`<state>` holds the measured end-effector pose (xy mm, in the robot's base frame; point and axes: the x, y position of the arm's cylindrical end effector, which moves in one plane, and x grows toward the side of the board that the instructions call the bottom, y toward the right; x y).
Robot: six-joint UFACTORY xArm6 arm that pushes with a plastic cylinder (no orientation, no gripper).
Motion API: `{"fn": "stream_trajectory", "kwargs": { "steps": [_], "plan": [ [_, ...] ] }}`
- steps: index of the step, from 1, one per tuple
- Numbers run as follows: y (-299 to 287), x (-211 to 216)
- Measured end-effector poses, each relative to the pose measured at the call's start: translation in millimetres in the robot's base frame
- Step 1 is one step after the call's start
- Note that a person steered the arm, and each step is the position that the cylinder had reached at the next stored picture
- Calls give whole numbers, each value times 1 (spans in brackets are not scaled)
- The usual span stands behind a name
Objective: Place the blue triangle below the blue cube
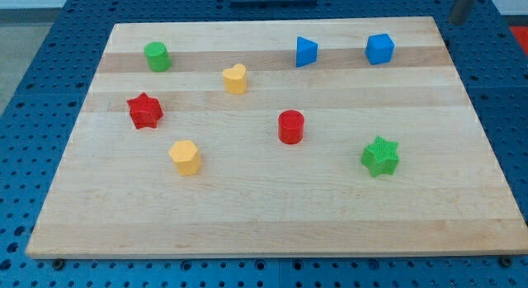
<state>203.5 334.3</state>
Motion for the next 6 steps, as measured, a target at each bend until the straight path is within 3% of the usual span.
{"fn": "stream_trajectory", "kwargs": {
  "steps": [2,3,4,5,6],
  "plan": [
    [-6,-1],
    [-121,-4],
    [-198,-4],
    [-199,-5],
    [-196,39]
  ]
}}
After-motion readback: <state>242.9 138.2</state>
